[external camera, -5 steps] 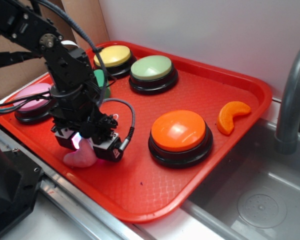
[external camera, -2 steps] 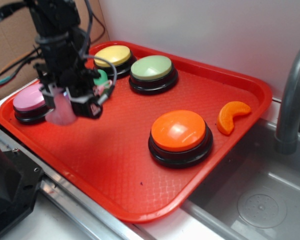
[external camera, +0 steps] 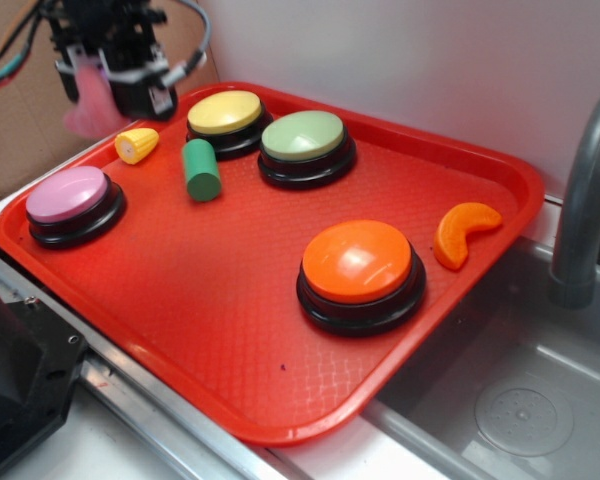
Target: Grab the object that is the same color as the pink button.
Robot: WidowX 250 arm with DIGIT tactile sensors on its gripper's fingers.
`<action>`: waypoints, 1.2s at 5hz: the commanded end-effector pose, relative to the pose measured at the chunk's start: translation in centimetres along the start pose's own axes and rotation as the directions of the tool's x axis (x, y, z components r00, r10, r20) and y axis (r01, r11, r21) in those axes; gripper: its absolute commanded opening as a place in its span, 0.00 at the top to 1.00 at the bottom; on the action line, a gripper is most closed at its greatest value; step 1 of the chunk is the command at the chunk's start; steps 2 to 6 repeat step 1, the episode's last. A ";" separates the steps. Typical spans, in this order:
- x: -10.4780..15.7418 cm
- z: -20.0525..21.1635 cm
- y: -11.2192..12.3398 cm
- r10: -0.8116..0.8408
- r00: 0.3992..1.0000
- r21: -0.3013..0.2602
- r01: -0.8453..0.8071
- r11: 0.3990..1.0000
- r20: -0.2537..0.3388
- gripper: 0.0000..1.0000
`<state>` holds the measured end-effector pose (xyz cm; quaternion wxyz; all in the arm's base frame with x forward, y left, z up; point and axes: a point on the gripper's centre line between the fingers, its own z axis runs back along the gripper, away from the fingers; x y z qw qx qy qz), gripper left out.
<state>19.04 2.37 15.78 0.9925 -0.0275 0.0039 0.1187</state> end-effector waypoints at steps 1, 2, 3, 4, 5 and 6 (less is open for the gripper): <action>1.5 2.7 2.1 0.084 0.993 -0.045 -0.080 0.996 0.088 1.00; 1.5 2.7 2.1 0.084 0.993 -0.045 -0.080 0.996 0.088 1.00; 1.5 2.7 2.1 0.084 0.993 -0.045 -0.080 0.996 0.088 1.00; 1.5 2.7 2.1 0.084 0.993 -0.045 -0.080 0.996 0.088 1.00; 1.5 2.7 2.1 0.084 0.993 -0.045 -0.080 0.996 0.088 1.00; 1.5 2.7 2.1 0.084 0.993 -0.045 -0.080 0.996 0.088 1.00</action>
